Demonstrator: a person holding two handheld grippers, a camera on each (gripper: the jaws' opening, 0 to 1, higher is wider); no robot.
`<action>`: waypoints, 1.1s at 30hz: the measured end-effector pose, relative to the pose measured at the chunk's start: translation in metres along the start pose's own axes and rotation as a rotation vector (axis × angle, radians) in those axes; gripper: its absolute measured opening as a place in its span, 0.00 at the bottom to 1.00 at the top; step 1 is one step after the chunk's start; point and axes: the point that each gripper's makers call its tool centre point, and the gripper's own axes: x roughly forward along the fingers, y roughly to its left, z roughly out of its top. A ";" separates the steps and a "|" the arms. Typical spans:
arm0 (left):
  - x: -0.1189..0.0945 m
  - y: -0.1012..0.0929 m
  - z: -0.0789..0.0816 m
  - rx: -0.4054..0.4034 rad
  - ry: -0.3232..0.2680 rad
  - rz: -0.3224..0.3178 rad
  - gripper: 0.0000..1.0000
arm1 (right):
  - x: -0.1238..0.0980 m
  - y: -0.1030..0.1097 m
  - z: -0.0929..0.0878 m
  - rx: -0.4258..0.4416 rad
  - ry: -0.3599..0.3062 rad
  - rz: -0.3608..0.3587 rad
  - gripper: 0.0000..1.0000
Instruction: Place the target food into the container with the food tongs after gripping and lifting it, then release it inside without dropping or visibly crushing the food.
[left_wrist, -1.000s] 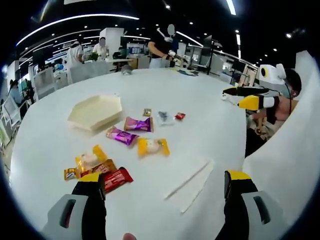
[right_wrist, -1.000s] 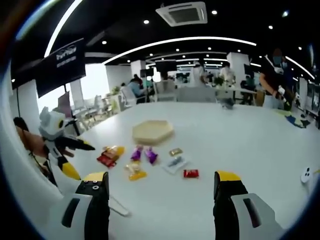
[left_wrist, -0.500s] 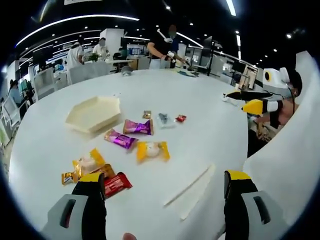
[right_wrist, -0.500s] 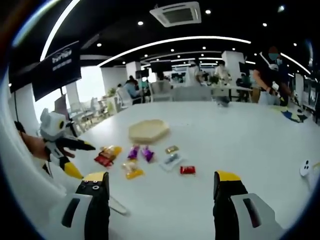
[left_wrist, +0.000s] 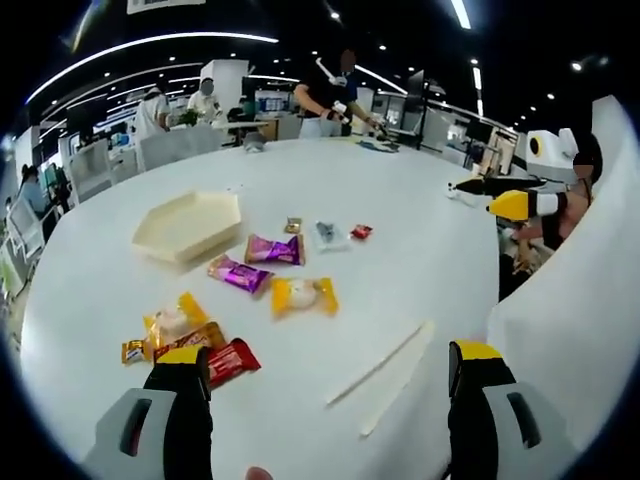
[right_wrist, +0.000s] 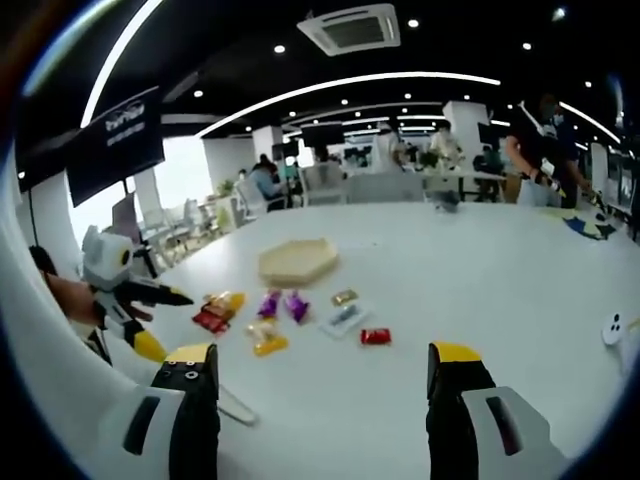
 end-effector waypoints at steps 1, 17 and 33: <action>0.001 0.000 -0.003 0.003 0.011 0.000 0.99 | 0.000 -0.001 -0.002 -0.007 0.007 -0.004 0.87; 0.002 0.004 -0.004 -0.034 0.000 0.012 0.99 | 0.001 -0.002 0.002 -0.005 -0.006 -0.001 0.87; 0.014 0.006 -0.011 -0.014 0.029 -0.005 0.99 | 0.000 -0.013 0.010 -0.020 -0.014 -0.025 0.87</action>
